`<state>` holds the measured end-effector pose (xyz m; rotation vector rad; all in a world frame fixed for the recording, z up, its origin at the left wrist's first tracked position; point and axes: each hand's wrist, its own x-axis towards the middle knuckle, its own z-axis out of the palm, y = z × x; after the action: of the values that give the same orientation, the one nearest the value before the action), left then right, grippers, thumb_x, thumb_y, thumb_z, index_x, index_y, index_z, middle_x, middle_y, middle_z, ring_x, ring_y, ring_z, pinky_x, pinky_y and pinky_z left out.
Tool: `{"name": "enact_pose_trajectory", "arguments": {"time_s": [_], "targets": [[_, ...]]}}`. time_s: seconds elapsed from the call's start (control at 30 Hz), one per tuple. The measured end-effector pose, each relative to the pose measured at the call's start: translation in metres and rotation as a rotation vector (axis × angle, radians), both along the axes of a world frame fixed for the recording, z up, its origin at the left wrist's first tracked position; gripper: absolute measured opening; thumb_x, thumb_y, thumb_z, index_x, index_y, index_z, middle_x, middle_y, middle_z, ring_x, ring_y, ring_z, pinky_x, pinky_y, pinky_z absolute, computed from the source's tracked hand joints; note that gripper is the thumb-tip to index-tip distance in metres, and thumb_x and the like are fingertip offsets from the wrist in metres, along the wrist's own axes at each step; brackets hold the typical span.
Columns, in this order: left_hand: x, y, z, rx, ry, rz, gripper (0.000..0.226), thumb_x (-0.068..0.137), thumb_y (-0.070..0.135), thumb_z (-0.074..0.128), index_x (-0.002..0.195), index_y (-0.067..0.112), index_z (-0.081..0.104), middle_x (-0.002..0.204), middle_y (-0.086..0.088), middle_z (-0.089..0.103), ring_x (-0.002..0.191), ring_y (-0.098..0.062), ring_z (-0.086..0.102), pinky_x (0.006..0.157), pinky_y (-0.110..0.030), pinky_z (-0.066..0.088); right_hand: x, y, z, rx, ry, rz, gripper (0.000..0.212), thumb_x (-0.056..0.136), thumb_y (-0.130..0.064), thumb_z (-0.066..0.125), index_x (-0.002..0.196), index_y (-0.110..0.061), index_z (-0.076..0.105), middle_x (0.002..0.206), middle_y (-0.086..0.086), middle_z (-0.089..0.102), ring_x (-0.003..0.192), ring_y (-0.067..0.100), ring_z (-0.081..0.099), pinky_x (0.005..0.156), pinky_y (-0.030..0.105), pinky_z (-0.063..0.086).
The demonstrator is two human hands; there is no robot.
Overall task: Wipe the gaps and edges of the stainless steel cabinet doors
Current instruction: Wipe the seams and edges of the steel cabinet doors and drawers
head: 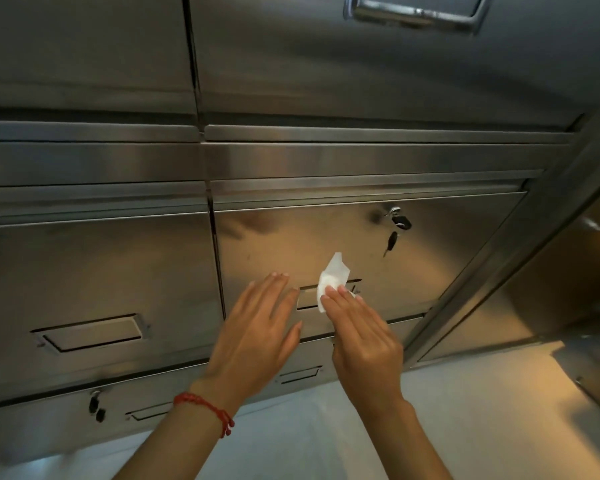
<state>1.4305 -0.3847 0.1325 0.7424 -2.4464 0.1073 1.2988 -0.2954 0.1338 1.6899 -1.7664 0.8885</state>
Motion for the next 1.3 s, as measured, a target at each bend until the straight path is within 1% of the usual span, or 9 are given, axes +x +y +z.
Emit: {"name": "enact_pose_trajectory", "arguments": {"time_s": [0.1,0.4,0.53,0.63,0.7,0.8,1.03,1.2,1.3], "targets": [[-0.006,-0.016,-0.013,-0.030,0.016,0.002,0.045,0.088,0.028,0.041,0.111,-0.002,0.066,0.119,-0.021,0.062,0.110,-0.034,0.060,0.093,-0.052,0.044,-0.005,-0.014,-0.013,0.002,-0.013,0.001,0.043,0.057,0.014,0.083,0.098,0.001,0.073,0.105,0.013,0.070,0.100,0.024,0.067,0.084,0.041,0.056],[-0.013,-0.030,-0.049,-0.006,-0.031,0.016,0.047,0.090,0.029,0.039,0.115,-0.001,0.064,0.124,-0.021,0.059,0.114,-0.034,0.058,0.093,-0.054,0.045,-0.013,-0.036,-0.046,-0.041,-0.046,0.019,0.043,0.058,0.021,0.077,0.096,0.001,0.074,0.106,0.012,0.070,0.101,0.024,0.067,0.083,0.041,0.056],[-0.020,-0.028,-0.063,-0.001,-0.006,0.036,0.055,0.100,0.033,0.024,0.117,-0.001,0.063,0.125,-0.020,0.059,0.116,-0.033,0.057,0.093,-0.053,0.047,-0.020,-0.035,-0.061,-0.065,-0.036,0.037,0.039,0.063,0.020,0.074,0.097,0.001,0.073,0.106,0.012,0.070,0.101,0.024,0.066,0.084,0.041,0.056],[-0.027,-0.024,-0.078,-0.045,0.026,0.061,0.046,0.093,0.028,0.038,0.117,-0.002,0.063,0.125,-0.021,0.058,0.117,-0.034,0.056,0.093,-0.053,0.047,-0.027,-0.033,-0.077,-0.053,-0.026,0.071,0.040,0.061,0.018,0.078,0.097,0.002,0.073,0.106,0.013,0.069,0.101,0.025,0.066,0.081,0.042,0.057],[-0.031,-0.019,-0.091,-0.067,0.043,0.078,0.044,0.090,0.025,0.041,0.115,-0.003,0.063,0.125,-0.022,0.058,0.116,-0.034,0.056,0.094,-0.053,0.047,-0.031,-0.030,-0.090,-0.045,-0.025,0.084,0.042,0.059,0.017,0.080,0.097,0.002,0.073,0.106,0.013,0.069,0.101,0.024,0.066,0.081,0.042,0.057],[-0.035,-0.014,-0.109,-0.071,0.058,0.092,0.045,0.089,0.026,0.042,0.115,-0.003,0.064,0.124,-0.021,0.059,0.116,-0.034,0.057,0.095,-0.053,0.046,-0.036,-0.026,-0.112,-0.051,-0.006,0.106,0.043,0.057,0.016,0.082,0.097,0.001,0.073,0.106,0.013,0.069,0.101,0.023,0.066,0.084,0.040,0.056],[-0.042,-0.012,-0.155,-0.102,0.047,0.129,0.047,0.089,0.028,0.040,0.117,-0.002,0.063,0.126,-0.020,0.058,0.118,-0.033,0.055,0.097,-0.054,0.042,-0.047,-0.031,-0.163,-0.073,0.013,0.129,0.036,0.065,0.006,0.082,0.099,0.000,0.073,0.106,0.013,0.069,0.102,0.024,0.066,0.082,0.040,0.057],[-0.049,-0.018,-0.186,-0.136,0.049,0.129,0.046,0.090,0.028,0.040,0.118,-0.001,0.063,0.128,-0.020,0.057,0.120,-0.033,0.054,0.098,-0.053,0.040,-0.055,-0.039,-0.200,-0.150,0.026,0.130,0.026,0.078,0.008,0.065,0.102,0.000,0.072,0.110,0.012,0.068,0.106,0.023,0.064,0.085,0.040,0.056],[-0.052,-0.022,-0.205,-0.154,0.048,0.130,0.046,0.090,0.029,0.040,0.118,0.000,0.063,0.129,-0.020,0.056,0.121,-0.032,0.053,0.100,-0.052,0.040,-0.059,-0.042,-0.220,-0.166,0.025,0.139,0.031,0.072,0.013,0.072,0.101,0.001,0.072,0.110,0.013,0.068,0.106,0.024,0.064,0.084,0.041,0.056]]}}
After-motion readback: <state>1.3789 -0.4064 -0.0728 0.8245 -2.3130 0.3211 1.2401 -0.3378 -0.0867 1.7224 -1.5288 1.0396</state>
